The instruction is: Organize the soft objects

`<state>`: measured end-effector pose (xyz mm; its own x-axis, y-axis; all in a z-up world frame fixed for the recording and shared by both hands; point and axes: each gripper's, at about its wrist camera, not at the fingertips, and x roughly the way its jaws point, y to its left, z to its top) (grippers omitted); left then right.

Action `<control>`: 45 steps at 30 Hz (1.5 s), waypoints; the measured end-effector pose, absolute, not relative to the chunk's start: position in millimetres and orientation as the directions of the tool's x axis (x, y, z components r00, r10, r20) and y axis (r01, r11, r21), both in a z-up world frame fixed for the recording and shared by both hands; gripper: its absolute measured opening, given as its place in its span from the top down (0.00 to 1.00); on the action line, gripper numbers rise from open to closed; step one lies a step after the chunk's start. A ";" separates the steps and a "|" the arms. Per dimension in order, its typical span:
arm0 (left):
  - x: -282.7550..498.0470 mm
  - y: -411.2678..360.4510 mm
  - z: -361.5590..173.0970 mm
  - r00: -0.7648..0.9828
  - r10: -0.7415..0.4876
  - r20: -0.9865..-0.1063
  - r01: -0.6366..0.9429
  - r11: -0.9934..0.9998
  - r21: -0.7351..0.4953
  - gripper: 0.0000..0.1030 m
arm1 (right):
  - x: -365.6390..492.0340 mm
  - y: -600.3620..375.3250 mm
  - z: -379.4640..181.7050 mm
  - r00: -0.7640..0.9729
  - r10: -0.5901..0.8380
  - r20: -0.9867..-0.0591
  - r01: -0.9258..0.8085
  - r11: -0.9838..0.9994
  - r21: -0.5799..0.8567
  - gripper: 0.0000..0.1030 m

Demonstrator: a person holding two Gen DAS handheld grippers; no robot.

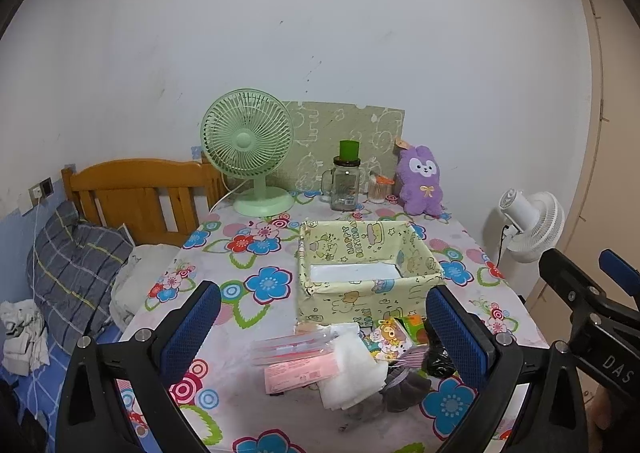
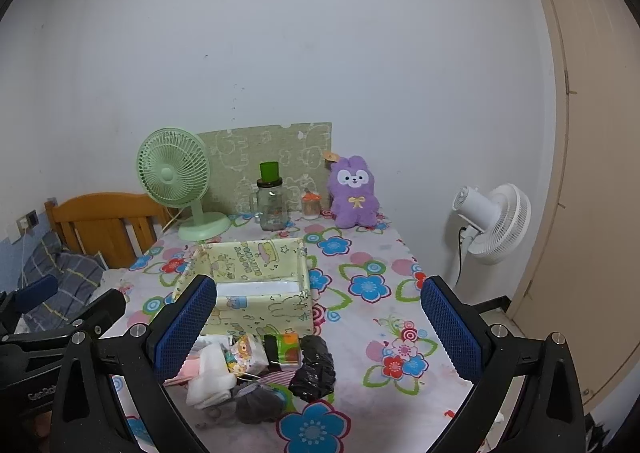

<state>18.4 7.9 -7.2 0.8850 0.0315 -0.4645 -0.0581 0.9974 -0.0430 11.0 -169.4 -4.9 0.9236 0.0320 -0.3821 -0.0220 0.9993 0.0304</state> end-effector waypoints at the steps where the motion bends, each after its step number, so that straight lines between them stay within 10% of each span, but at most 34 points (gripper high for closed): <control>1: 18.5 7.7 -7.6 0.885 0.031 -0.464 -0.057 0.997 -0.043 0.00 | 10.9 -169.1 -5.1 0.923 0.033 -0.382 -0.022 0.999 0.031 0.00; 45: 18.5 12.2 -10.8 0.886 0.032 -0.462 -0.061 0.997 -0.048 0.00 | 16.5 -168.1 -8.8 0.919 0.052 -0.391 -0.037 0.998 0.046 0.00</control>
